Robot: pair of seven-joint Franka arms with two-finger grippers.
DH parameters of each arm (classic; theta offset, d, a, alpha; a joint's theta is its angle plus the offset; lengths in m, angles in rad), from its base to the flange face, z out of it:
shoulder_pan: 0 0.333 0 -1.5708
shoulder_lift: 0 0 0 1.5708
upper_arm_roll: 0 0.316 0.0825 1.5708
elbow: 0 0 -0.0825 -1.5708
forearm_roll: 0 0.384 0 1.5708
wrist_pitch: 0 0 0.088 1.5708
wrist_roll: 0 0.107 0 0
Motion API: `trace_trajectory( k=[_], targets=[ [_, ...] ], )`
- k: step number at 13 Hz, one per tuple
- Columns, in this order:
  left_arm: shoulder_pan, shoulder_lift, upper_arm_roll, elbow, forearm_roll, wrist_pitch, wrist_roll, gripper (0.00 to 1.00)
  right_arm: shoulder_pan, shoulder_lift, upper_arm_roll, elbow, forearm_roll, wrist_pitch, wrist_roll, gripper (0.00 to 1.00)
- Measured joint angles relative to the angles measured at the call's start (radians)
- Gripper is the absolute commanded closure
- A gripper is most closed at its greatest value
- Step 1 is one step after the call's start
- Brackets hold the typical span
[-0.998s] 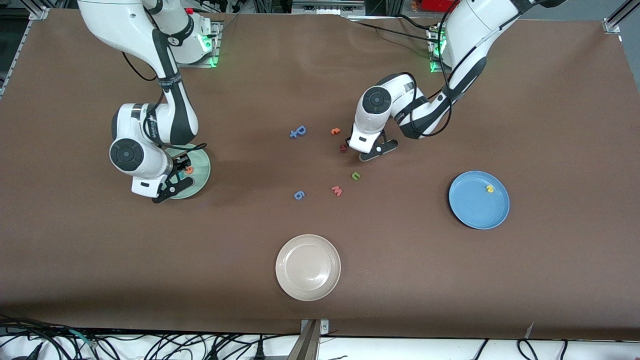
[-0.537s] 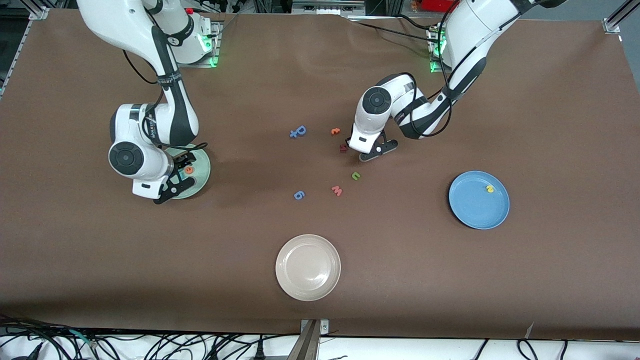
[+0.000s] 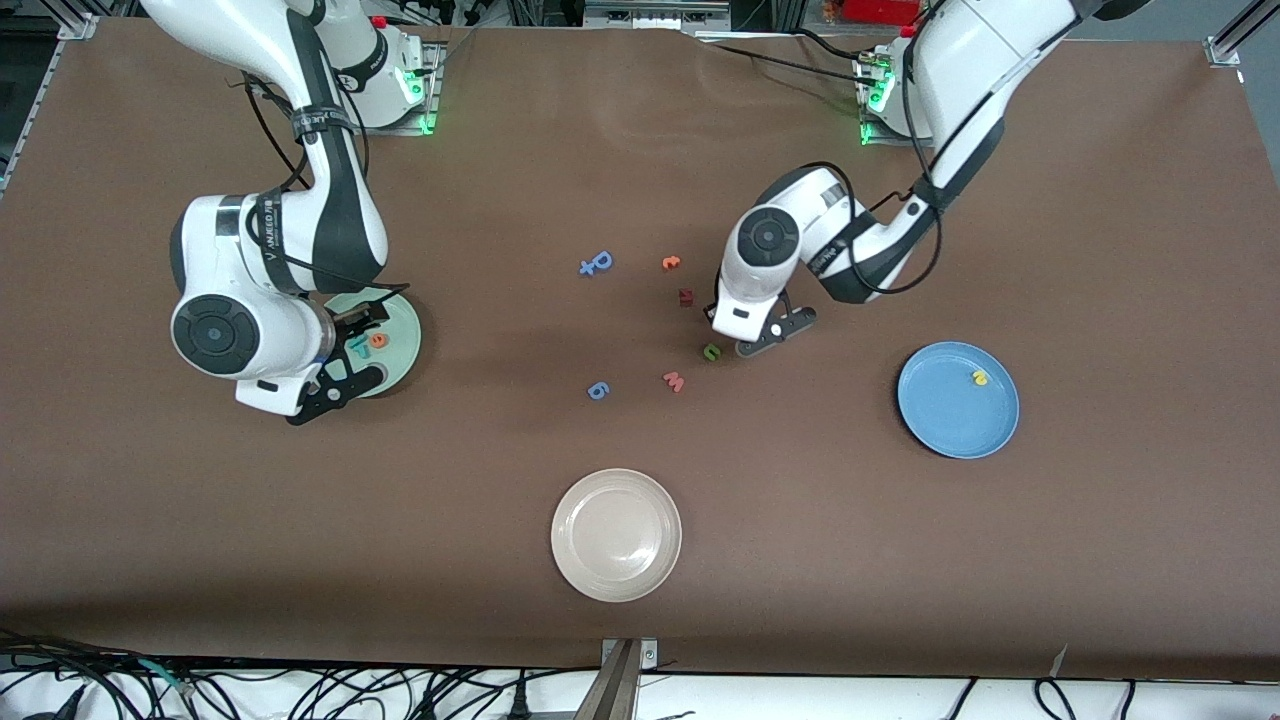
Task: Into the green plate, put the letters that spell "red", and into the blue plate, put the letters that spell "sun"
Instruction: 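Carry the yellow piece to the blue plate while the right gripper returns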
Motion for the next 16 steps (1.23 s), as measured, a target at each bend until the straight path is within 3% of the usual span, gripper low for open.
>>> trace_trajectory(
  k=[3,7,10,13,14,15,16],
  targets=[
    [0.090,0.002,0.004,0.110,-0.021,-0.166,0.178,1.00,-0.002,-0.026,-0.024,0.080,0.000,-0.006,0.116,0.00],
    [0.267,0.005,0.007,0.131,-0.021,-0.294,0.476,1.00,-0.004,-0.147,-0.070,0.100,0.087,-0.043,0.227,0.00],
    [0.394,0.008,0.008,0.132,-0.008,-0.326,0.643,1.00,-0.009,-0.210,-0.109,0.097,0.092,-0.145,0.229,0.00],
    [0.474,0.011,0.008,0.138,0.040,-0.330,0.737,1.00,-0.004,-0.227,-0.109,0.097,0.063,-0.185,0.241,0.00],
    [0.487,0.015,0.010,0.148,0.048,-0.329,0.751,0.73,-0.001,-0.231,-0.104,0.097,0.060,-0.187,0.244,0.00],
    [0.491,0.022,0.016,0.155,0.055,-0.329,0.759,0.08,-0.001,-0.233,-0.096,0.097,0.059,-0.187,0.244,0.00],
    [0.491,0.031,0.023,0.160,0.064,-0.328,0.763,0.00,-0.005,-0.235,-0.076,0.097,0.057,-0.188,0.244,0.00]
  ],
)
